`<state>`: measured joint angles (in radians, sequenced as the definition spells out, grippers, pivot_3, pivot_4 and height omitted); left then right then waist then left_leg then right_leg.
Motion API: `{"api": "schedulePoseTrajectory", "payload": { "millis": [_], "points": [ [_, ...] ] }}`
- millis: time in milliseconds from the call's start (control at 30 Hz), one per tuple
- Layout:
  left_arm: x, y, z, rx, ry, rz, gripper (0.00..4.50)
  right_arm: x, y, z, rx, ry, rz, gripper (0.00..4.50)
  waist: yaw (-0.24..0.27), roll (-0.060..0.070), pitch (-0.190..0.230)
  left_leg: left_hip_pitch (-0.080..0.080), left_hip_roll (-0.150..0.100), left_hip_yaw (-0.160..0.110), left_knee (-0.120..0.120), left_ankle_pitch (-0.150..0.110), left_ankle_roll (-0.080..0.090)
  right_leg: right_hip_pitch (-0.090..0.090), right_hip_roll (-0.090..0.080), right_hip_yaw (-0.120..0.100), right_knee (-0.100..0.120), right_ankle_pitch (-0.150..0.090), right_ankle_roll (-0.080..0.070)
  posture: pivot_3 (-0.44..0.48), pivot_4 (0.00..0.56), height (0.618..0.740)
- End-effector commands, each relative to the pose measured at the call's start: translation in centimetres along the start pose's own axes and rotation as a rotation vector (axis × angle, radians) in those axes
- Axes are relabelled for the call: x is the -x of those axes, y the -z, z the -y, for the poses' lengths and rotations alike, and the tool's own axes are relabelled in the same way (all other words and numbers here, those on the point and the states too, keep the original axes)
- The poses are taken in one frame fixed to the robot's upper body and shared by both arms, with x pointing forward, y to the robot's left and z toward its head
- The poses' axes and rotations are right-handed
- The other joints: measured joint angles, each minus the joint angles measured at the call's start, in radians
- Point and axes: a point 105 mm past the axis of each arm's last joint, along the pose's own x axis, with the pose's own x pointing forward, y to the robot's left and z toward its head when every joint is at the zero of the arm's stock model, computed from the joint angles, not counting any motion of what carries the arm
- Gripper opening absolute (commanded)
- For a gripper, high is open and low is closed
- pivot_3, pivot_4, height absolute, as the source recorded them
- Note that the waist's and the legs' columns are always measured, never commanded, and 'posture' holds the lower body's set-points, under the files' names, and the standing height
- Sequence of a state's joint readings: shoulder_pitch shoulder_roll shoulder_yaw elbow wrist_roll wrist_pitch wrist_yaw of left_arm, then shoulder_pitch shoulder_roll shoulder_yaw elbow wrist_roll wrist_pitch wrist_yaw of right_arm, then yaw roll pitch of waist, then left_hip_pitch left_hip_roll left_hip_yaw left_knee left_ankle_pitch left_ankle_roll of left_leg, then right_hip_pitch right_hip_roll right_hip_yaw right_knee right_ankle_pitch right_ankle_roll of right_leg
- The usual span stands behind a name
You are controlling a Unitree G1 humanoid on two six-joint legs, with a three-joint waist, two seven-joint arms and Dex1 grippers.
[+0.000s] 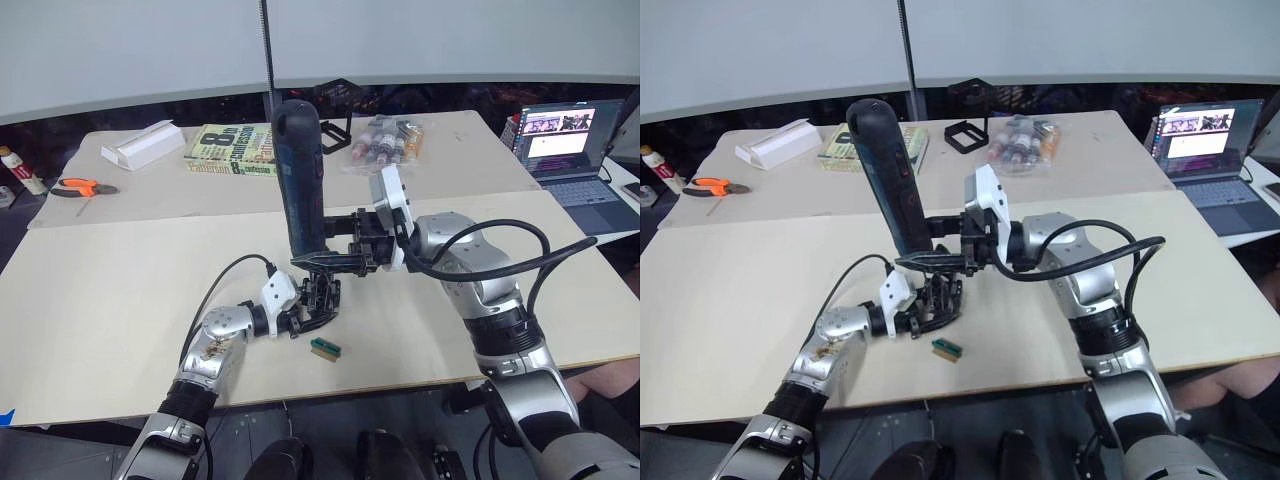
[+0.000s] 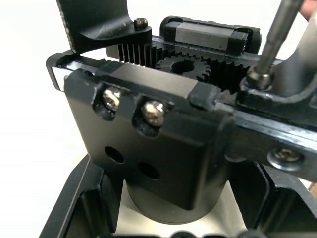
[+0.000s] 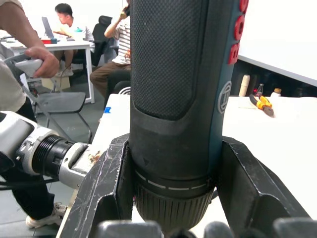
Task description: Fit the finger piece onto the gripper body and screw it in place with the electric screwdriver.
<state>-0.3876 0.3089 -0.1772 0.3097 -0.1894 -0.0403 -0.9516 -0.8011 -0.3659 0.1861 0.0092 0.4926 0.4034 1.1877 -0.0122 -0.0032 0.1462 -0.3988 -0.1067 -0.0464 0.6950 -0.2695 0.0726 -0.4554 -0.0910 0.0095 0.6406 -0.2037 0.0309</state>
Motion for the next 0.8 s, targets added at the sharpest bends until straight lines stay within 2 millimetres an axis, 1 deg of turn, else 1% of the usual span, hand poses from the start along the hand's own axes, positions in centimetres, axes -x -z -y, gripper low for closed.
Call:
{"api": "schedulePoseTrajectory", "payload": {
  "millis": [33,267,333,400,467,533,633,800],
  "points": [
    [0.2,-0.7,0.1,-0.011,0.009,0.029,2.46,0.4,1.0,0.1,-0.033,0.009,-0.062,1.93,0.0,0.0,0.0,0.0,0.0,0.0,0.0,0.0,0.0,0.0,0.0,0.0,0.0,0.0,0.0,0.0,0.15,0.74],
    [0.2,-0.5,0.2,-0.006,0.008,0.027,2.46,0.1,-0.3,-0.1,0.005,-0.002,-0.034,1.93,0.0,0.0,0.0,0.0,0.0,0.0,0.0,0.0,0.0,0.0,0.0,0.0,0.0,0.0,0.0,0.0,0.15,0.74],
    [0.2,-0.4,0.2,-0.005,0.007,0.026,2.46,0.0,-1.5,-0.2,0.041,-0.012,0.009,1.93,0.0,0.0,0.0,0.0,0.0,0.0,0.0,0.0,0.0,0.0,0.0,0.0,0.0,0.0,0.0,0.0,0.15,0.74],
    [0.2,-0.4,0.3,-0.006,0.008,0.024,2.46,-0.1,-3.6,-0.4,0.109,-0.026,0.105,1.93,0.0,0.0,0.0,-0.001,0.0,0.0,0.0,0.0,0.0,-0.001,0.0,0.0,0.0,0.0,0.0,0.0,0.15,0.74],
    [0.2,-0.3,0.3,-0.005,0.009,0.021,2.46,0.0,-5.1,-0.7,0.135,-0.04,0.175,1.93,0.0,0.0,0.0,-0.002,0.0,0.0,0.0,0.0,0.0,-0.002,0.0,0.0,0.0,0.0,0.0,0.0,0.15,0.74],
    [0.2,-0.1,0.4,-0.005,0.011,0.015,2.46,0.3,-6.0,-1.0,0.154,-0.058,0.211,1.93,0.001,0.0,0.0,-0.005,0.0,0.0,0.001,0.0,0.0,-0.003,0.0,0.0,0.0,0.0,0.0,0.0,0.15,0.74],
    [0.4,0.0,0.5,-0.002,0.011,0.01,2.46,0.7,-6.8,-1.2,0.175,-0.065,0.235,1.93,0.001,0.0,0.0,-0.006,-0.001,0.0,0.001,0.0,0.0,-0.003,0.0,-0.001,0.0,0.0,0.0,0.0,0.15,0.74],
    [0.7,0.3,0.5,0.004,0.004,-0.005,2.46,1.2,-7.2,-0.7,0.194,-0.057,0.242,1.93,0.0,0.0,0.0,-0.006,-0.001,0.0,0.001,0.0,0.0,-0.003,0.0,-0.001,0.0,0.0,0.0,0.0,0.15,0.74]
  ]
}}
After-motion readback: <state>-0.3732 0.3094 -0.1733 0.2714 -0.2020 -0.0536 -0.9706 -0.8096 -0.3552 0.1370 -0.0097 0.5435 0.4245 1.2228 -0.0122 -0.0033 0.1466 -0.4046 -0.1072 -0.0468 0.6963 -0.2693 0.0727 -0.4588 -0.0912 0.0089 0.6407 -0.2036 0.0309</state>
